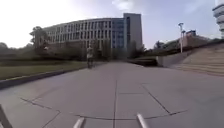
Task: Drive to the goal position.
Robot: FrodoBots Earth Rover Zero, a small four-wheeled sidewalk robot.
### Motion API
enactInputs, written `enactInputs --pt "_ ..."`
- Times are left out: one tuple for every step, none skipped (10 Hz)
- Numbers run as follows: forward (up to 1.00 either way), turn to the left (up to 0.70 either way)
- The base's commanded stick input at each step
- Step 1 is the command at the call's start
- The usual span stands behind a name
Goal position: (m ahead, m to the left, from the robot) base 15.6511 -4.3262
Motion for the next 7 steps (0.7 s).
enactInputs --pt "0.7 -0.14" --pt "0.7 -0.14" --pt "0.7 -0.14" --pt "0.7 -0.12" --pt "0.7 -0.05" --pt "0.7 0.0" --pt "0.7 0.0"
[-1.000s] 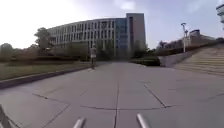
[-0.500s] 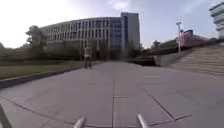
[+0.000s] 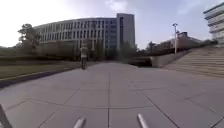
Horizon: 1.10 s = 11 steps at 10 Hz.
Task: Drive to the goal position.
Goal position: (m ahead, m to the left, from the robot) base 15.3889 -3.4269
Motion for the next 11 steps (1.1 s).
enactInputs --pt "0.7 0.0" --pt "0.7 0.0" --pt "0.7 0.0" --pt "0.7 0.0" --pt "0.7 0.0" --pt "0.7 0.0" --pt "0.7 0.0" --pt "0.7 0.0" --pt "0.7 0.0" --pt "0.7 0.0" --pt "0.7 0.0"
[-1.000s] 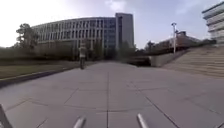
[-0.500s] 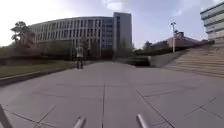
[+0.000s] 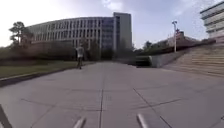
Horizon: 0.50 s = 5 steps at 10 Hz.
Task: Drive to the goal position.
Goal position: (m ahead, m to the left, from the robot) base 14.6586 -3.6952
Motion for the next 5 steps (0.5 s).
enactInputs --pt "0.7 0.0" --pt "0.7 0.0" --pt "0.7 0.0" --pt "0.7 0.0" --pt "0.7 0.0"
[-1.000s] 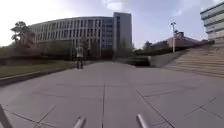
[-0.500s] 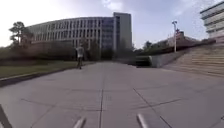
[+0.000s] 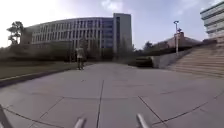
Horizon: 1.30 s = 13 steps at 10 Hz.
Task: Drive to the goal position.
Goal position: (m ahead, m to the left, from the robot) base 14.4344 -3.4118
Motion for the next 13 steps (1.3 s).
enactInputs --pt "0.7 0.0" --pt "0.7 0.0" --pt "0.7 0.0" --pt "0.7 0.0" --pt "0.7 0.0" --pt "0.7 0.0" --pt "0.7 0.0" --pt "0.7 0.0" --pt "0.7 0.0" --pt "0.7 0.0" --pt "0.7 0.0" --pt "0.7 0.0" --pt "0.7 0.0"
